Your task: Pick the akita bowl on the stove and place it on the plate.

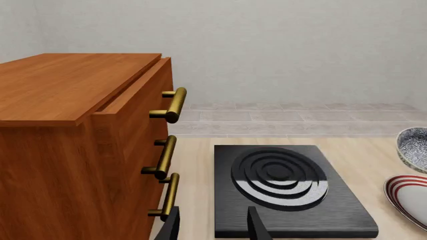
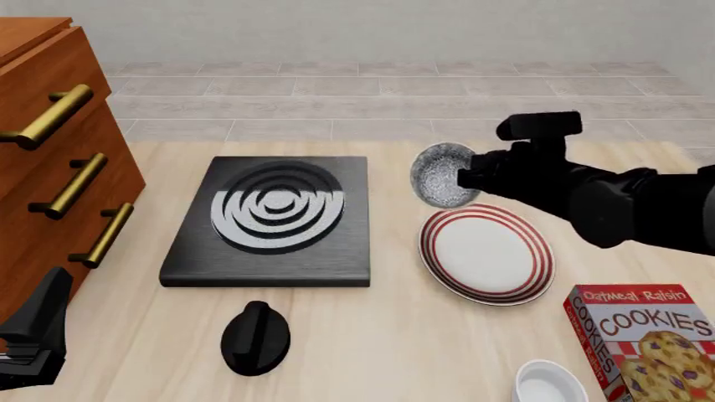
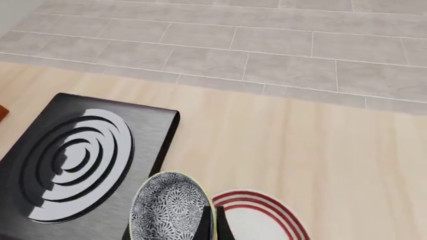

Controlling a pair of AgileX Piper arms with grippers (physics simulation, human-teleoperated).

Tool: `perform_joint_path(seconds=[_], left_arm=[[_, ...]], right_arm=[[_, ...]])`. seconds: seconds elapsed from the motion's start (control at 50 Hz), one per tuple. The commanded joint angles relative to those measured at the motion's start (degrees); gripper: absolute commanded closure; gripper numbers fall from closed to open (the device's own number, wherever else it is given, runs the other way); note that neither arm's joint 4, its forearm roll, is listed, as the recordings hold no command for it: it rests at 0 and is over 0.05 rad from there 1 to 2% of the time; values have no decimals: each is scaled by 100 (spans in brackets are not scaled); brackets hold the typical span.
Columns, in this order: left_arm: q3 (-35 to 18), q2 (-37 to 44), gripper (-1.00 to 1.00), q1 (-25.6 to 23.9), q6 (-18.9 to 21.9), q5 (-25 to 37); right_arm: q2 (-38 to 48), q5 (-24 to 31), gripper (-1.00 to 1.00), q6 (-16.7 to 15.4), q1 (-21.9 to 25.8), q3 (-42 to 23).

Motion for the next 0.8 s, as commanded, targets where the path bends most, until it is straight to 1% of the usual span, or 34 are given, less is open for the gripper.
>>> perform_joint_path(seconds=[0.02,0.1,0.28,0.3,0.34,0.36,0.38,0.4,0.42,0.46,0.48,0.52,0.54,0.64,0.8], left_arm=[[0,0,-100,0,0,0],[0,0,-100,0,0,0],[0,0,-100,0,0,0],[0,0,-100,0,0,0],[0,0,-100,0,0,0],[0,0,-100,0,0,0],[0,0,-100,0,0,0],[0,0,-100,0,0,0],[0,0,-100,0,0,0],[0,0,-100,0,0,0],[0,0,-100,0,0,0],[0,0,-100,0,0,0],[0,0,-100,0,0,0],[0,0,-100,0,0,0],[0,0,-100,0,0,0]], right_arm=[[85,-352,100,104,-331,278],[150,-483,100,86,-421,357],[313,-737,100,152,-605,497],[350,-778,100,345,-633,523],[376,-827,100,297,-685,546],[382,-850,100,366,-689,565],[391,-878,100,363,-713,585],[392,-899,100,419,-733,607],[424,-921,100,558,-741,627],[425,-942,100,465,-776,651],[457,-947,100,554,-782,666],[476,-972,100,540,-841,686],[496,-985,100,626,-838,698],[548,-1031,100,644,-884,712],[726,-1158,100,788,-923,748]])
